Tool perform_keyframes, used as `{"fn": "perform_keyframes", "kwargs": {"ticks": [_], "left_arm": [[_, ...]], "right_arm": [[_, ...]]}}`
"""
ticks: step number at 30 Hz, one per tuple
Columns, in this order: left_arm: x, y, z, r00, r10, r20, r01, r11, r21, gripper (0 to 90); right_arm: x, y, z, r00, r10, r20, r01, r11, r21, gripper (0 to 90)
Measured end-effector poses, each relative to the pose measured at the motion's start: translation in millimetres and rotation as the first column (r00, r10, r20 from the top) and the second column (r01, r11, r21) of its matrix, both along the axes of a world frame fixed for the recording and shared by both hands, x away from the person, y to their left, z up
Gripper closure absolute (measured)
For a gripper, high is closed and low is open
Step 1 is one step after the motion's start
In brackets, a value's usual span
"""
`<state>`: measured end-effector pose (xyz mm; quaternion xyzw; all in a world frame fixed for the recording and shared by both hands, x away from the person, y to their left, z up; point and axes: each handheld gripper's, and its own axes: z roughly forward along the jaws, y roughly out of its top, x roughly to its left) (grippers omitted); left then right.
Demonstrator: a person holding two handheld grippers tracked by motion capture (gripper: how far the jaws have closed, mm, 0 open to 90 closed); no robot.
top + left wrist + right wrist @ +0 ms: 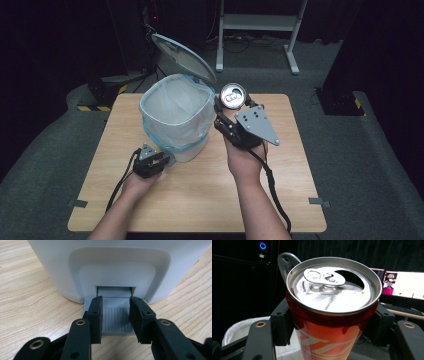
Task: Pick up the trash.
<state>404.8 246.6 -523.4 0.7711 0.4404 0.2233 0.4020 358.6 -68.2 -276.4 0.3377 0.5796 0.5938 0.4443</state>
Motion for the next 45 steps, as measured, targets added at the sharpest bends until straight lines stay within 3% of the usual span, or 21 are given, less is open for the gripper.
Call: {"fn": "perform_keyframes", "kwargs": {"ticks": [14, 24, 38, 45], "left_arm": [[-0.2, 0.0, 0.3, 1.0000, 0.000, -0.003, 0.000, 1.0000, 0.002, 63.3], [-0.1, 0.2, 0.3, 1.0000, -0.003, -0.004, 0.003, 1.0000, 0.003, 63.3], [0.2, 0.4, 0.3, 1.0000, -0.002, -0.004, 0.002, 1.0000, 0.001, 63.3], [0.0, 0.2, 0.2, 1.0000, -0.002, -0.004, 0.002, 1.0000, 0.001, 63.3]], "right_arm": [[6.3, 31.6, 18.7, 0.9965, 0.079, 0.027, -0.080, 0.996, 0.029, 33.9], [11.6, 59.9, 20.5, 0.9912, 0.127, 0.035, -0.128, 0.991, 0.031, 33.8], [40.1, 96.5, 14.6, 0.9880, 0.154, 0.003, -0.154, 0.988, 0.028, 33.8], [55.9, 102.8, 12.6, 0.9841, 0.176, -0.020, -0.175, 0.982, 0.069, 33.8]]}}
